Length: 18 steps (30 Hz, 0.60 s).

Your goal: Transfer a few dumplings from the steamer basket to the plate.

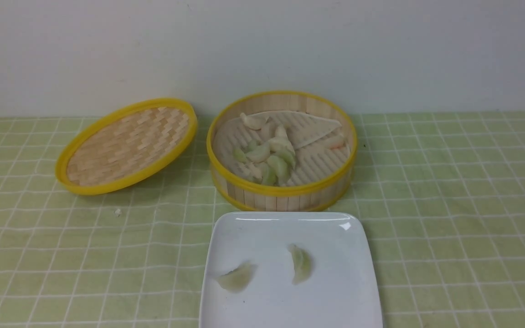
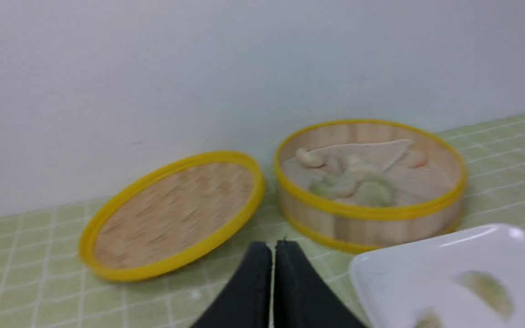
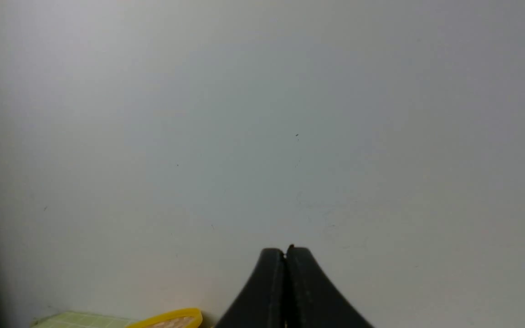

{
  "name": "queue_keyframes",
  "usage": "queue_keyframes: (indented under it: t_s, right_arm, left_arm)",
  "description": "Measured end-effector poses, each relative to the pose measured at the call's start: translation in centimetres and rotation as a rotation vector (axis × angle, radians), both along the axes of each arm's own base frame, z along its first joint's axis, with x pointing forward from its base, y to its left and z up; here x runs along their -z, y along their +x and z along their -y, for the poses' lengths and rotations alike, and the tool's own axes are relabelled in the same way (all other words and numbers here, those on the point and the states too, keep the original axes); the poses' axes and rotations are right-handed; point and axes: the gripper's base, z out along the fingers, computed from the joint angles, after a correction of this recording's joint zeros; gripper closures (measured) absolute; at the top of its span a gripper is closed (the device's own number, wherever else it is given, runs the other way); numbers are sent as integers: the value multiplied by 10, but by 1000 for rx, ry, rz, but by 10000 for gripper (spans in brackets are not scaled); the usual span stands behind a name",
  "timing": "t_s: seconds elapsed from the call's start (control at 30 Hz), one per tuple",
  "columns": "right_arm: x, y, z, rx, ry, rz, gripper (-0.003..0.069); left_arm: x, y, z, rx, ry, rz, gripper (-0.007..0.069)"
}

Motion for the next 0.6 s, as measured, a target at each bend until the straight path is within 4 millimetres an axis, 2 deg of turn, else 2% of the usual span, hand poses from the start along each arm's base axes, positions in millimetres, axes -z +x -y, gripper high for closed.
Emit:
queue_keyframes:
  t_s: [0.13,0.2,0.37,0.6]
  right_arm:
    - [0,0,0,0,0,0,673]
    - [0,0,0,0,0,1,673]
    - [0,0,0,0,0,1,673]
    - [0,0,0,0,0,1,673]
  left_arm:
    - [57,3,-6,-126,10,-43,631]
    - [78,4,-8,-167,14,-97,631]
    - [87,3,-9,-187,20,-165,631]
    - [89,2,-9,-187,22,-183,631]
